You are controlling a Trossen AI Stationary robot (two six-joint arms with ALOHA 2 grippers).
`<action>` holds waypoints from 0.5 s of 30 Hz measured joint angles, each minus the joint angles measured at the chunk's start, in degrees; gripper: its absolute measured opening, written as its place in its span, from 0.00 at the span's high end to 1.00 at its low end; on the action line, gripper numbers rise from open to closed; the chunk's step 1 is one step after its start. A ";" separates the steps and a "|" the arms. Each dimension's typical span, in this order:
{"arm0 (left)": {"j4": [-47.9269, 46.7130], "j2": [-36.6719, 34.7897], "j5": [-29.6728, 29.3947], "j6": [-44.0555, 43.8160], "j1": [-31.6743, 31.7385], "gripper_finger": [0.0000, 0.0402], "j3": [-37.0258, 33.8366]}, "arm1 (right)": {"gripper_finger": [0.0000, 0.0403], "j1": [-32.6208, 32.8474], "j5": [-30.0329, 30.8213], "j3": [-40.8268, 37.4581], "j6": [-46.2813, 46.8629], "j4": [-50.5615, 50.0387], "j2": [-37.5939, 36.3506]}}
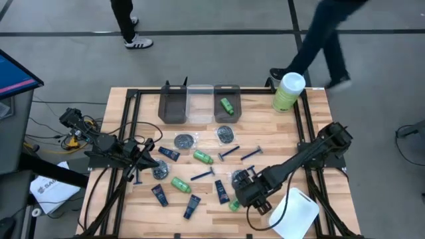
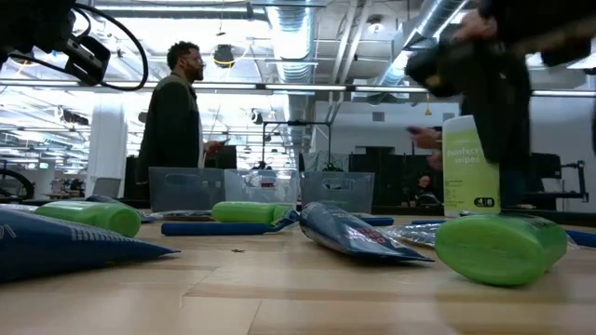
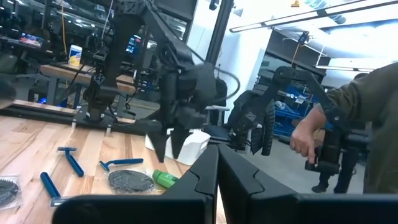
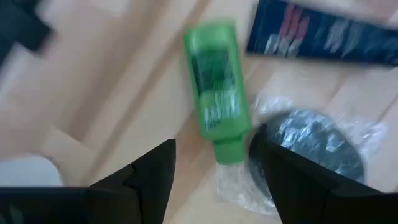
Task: Pick & Place Travel size toiletries
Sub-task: Put the green shampoo bottle into the right black bin
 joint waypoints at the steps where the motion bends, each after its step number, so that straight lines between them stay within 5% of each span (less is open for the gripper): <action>1: 0.00 -0.02 0.00 -0.01 0.00 0.99 0.01 | 0.44 -0.27 -0.01 -0.18 -0.12 0.00 1.12; 15: 0.11 -0.02 0.00 0.00 0.00 0.99 -0.01 | 0.50 -1.94 0.36 -0.56 1.35 2.06 6.24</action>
